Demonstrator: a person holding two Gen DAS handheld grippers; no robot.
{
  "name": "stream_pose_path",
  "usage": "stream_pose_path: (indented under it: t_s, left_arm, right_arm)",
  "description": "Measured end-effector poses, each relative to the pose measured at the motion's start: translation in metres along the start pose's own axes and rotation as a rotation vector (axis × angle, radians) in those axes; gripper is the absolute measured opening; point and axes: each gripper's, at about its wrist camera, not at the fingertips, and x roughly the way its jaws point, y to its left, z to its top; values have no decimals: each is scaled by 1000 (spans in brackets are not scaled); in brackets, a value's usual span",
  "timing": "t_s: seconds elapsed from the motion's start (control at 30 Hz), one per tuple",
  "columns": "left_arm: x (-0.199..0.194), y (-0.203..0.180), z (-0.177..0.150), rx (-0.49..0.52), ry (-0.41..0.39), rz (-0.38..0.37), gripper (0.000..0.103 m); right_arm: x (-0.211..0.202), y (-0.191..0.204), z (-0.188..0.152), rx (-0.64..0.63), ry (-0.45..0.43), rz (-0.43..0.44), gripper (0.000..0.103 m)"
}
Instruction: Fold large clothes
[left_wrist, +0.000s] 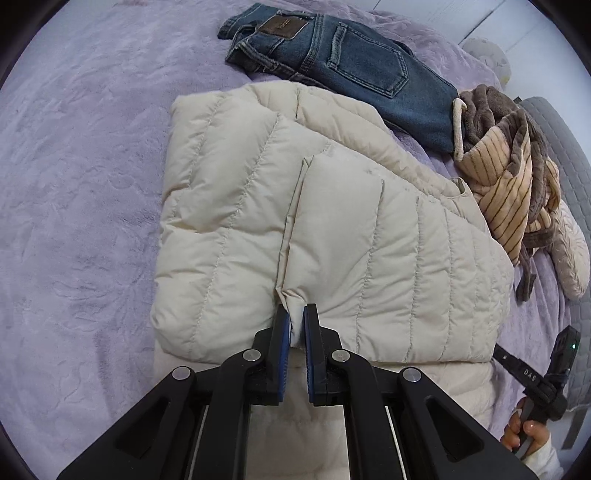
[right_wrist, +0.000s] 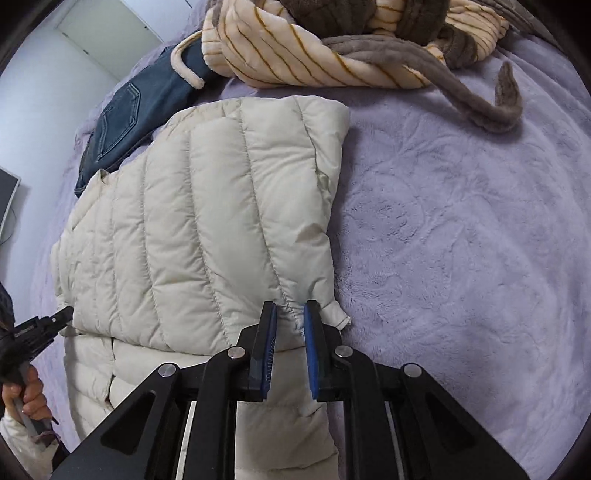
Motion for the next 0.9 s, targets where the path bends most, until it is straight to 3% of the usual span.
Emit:
stream_pose_path:
  t_s: [0.13, 0.27, 0.4, 0.6, 0.9]
  left_arm:
    - [-32, 8, -1, 17, -54, 34, 9]
    - [-48, 9, 4, 40, -93, 5, 9]
    - [-28, -12, 9, 103, -78, -9, 9]
    - [21, -9, -11, 135, 21, 76, 9]
    - [29, -3, -17, 113, 18, 86, 9]
  right_arm:
    - [0, 2, 0, -25, -8, -13, 15]
    - [0, 3, -1, -32, -4, -10, 15]
    - [3, 7, 0, -47, -6, -26, 15]
    - [4, 7, -2, -64, -4, -43, 15]
    - [13, 7, -2, -48, -3, -47, 15]
